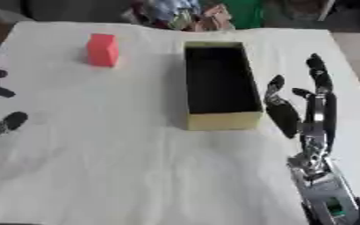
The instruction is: Pick up objects on the table and place them in the box.
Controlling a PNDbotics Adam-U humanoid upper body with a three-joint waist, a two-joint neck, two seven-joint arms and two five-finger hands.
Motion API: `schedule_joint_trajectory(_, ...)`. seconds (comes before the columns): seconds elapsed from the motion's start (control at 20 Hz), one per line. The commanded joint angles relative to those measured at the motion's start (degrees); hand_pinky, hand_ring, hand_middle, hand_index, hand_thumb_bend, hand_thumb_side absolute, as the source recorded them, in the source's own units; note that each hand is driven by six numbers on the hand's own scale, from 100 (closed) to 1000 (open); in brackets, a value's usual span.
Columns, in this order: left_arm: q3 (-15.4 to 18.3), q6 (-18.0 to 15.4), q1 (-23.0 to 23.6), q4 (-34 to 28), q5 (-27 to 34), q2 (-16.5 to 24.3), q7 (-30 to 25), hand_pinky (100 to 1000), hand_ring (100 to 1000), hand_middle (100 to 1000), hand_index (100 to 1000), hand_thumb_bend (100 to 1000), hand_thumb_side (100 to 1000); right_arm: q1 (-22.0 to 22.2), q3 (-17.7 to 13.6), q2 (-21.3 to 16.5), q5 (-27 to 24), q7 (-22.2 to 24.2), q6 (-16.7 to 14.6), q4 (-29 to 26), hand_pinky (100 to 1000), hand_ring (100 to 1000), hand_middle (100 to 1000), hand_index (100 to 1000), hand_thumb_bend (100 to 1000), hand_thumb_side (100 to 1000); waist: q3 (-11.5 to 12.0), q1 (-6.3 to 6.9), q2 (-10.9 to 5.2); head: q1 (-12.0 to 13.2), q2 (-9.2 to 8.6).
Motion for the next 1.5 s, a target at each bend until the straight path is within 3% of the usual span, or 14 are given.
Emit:
schedule_joint_trajectory(0.05, 0.61, -0.09, -0.27, -0.95, -0.06, 1.2, -0.24, 1000, 646, 761, 859, 642, 160, -0.59, -0.3, -1.2, -0.25, -0.18, -0.1, -1.37, 750, 1000, 925, 1000, 100, 199, 0.05, 0.17, -0.91, 0.08, -0.53)
schedule_joint_trajectory(0.75, 0.53, -0.11, -0.49, -1.18, -0.41, 2.72, -0.04, 1000, 686, 802, 873, 614, 162, -0.64, -0.18, -1.24, -0.2, -0.09, -0.09, -1.32, 750, 1000, 925, 1000, 100, 200, -0.04, 0.33, -0.98, 0.08, -0.53)
schedule_joint_trajectory(1.1, -0.17, -0.49, -1.87, -0.95, -2.32, 10.0, 1.75, 1000, 729, 872, 912, 614, 137, -0.63, -0.01, -1.37, -0.13, 0.09, -0.12, -1.24, 750, 1000, 924, 1000, 100, 199, -0.55, 0.71, -1.11, 0.12, -0.56)
schedule_joint_trajectory(1.15, -0.36, -0.6, -2.29, -0.75, -2.7, 11.41, 1.93, 1000, 733, 874, 916, 529, 204, -0.63, 0.02, -1.39, -0.12, 0.11, -0.13, -1.23, 750, 1000, 924, 1000, 100, 201, -0.65, 0.76, -1.13, 0.15, -0.57)
schedule_joint_trajectory(1.2, -0.6, -0.74, -2.76, -0.54, -3.14, 12.77, 1.91, 996, 736, 879, 920, 626, 125, -0.63, 0.05, -1.43, -0.1, 0.15, -0.13, -1.22, 750, 1000, 924, 1000, 100, 199, -0.75, 0.84, -1.15, 0.15, -0.57)
schedule_joint_trajectory(1.5, -2.27, -0.99, -7.75, 3.59, -6.62, 21.74, 1.89, 953, 746, 884, 931, 679, 100, -0.47, 0.3, -1.7, -0.02, 0.39, -0.16, -1.1, 749, 1000, 924, 1000, 100, 199, -1.35, 1.42, -1.39, 0.34, -0.46)
